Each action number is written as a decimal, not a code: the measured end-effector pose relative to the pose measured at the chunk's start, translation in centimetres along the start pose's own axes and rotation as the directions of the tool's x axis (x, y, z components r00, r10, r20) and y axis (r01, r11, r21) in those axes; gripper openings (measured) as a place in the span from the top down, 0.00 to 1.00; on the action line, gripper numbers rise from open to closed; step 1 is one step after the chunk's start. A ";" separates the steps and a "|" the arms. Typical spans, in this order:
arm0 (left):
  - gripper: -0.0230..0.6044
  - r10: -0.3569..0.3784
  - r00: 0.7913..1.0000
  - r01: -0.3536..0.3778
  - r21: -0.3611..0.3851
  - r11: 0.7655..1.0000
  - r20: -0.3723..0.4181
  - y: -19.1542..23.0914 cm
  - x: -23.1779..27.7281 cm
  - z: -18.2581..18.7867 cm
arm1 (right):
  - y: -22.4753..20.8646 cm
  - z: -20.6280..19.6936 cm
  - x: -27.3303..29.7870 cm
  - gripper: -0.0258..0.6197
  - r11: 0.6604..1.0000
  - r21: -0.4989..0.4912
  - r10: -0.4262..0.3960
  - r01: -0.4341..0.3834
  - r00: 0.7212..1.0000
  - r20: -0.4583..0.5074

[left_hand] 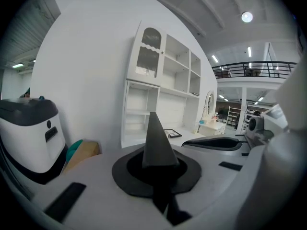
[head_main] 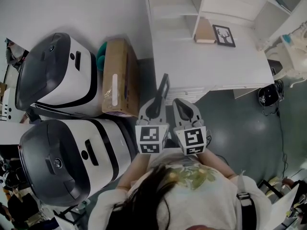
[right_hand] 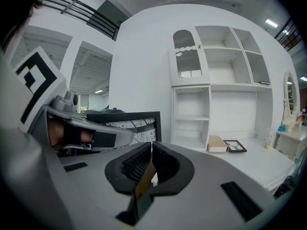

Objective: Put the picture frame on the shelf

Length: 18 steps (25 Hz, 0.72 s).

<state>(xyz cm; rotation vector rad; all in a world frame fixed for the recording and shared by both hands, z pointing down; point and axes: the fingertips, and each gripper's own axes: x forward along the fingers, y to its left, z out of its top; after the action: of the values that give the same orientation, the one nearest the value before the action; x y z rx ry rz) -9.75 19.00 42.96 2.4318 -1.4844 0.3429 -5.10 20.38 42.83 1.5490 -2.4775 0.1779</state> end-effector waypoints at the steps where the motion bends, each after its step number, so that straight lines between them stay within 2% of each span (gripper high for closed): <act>1: 0.91 -0.002 1.000 0.002 0.000 1.000 0.001 0.4 0.2 0.0 | 0.2 0.0 0.3 0.91 1.000 -0.002 -0.003 0.003 1.000 0.001; 12: 0.91 -0.001 1.000 0.001 -0.013 1.000 -0.007 2.5 1.7 0.3 | 0.4 0.7 2.0 0.91 0.999 -0.034 -0.029 0.028 1.000 -0.010; 18: 0.91 0.006 1.000 -0.006 -0.017 1.000 -0.011 2.9 3.0 0.3 | 0.4 0.7 3.3 0.91 0.999 -0.053 -0.007 0.006 1.000 -0.014</act>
<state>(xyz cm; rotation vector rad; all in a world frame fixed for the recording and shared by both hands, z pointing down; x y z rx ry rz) -10.98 15.15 44.03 2.4092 -1.4838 0.3429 -6.97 17.50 42.96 1.5288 -2.4457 0.1213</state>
